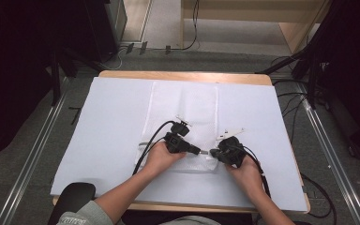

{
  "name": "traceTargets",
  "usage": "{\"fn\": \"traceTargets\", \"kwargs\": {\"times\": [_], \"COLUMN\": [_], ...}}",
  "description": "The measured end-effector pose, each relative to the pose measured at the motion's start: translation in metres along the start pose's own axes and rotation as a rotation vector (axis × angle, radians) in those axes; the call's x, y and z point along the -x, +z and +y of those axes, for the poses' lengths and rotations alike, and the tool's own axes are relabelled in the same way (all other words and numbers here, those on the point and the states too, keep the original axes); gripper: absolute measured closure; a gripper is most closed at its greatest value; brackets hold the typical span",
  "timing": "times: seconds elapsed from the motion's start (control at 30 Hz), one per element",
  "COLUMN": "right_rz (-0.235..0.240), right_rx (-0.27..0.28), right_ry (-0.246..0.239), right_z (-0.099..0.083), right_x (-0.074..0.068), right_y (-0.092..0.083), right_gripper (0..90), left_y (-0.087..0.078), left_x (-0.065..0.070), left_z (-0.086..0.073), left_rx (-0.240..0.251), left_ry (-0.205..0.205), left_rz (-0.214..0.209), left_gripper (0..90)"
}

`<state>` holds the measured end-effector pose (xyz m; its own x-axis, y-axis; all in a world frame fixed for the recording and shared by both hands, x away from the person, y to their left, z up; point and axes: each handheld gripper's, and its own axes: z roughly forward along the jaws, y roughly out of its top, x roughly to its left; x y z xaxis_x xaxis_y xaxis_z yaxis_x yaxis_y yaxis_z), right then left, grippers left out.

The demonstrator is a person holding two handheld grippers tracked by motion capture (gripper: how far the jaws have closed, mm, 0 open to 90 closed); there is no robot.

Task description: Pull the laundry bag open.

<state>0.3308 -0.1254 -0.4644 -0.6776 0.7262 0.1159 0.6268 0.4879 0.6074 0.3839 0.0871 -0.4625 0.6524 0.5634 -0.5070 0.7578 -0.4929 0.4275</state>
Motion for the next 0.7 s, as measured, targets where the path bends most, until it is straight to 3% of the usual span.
{"fn": "traceTargets", "kwargs": {"times": [0.4, 0.63, 0.67, 0.7], "right_rz": [-0.011, -0.009, -0.009, -0.009], "right_rx": [0.004, 0.007, 0.006, 0.005], "right_ry": [-0.011, -0.014, -0.014, -0.017], "right_z": [-0.001, -0.001, -0.001, -0.001], "right_x": [-0.002, -0.002, -0.002, -0.003], "right_y": [0.0, 0.001, 0.001, 0.001], "right_gripper": [90.0, 90.0, 90.0, 90.0], "left_y": [-0.003, -0.008, -0.01, -0.013], "left_x": [0.007, 0.007, 0.005, 0.002], "left_z": [0.0, -0.001, -0.001, -0.001], "left_rx": [-0.013, -0.023, -0.003, -0.006], "left_ry": [0.056, 0.059, 0.039, 0.034], "left_rz": [0.056, 0.067, 0.052, 0.087], "left_gripper": [88.8, 89.0, 89.0, 88.9]}}
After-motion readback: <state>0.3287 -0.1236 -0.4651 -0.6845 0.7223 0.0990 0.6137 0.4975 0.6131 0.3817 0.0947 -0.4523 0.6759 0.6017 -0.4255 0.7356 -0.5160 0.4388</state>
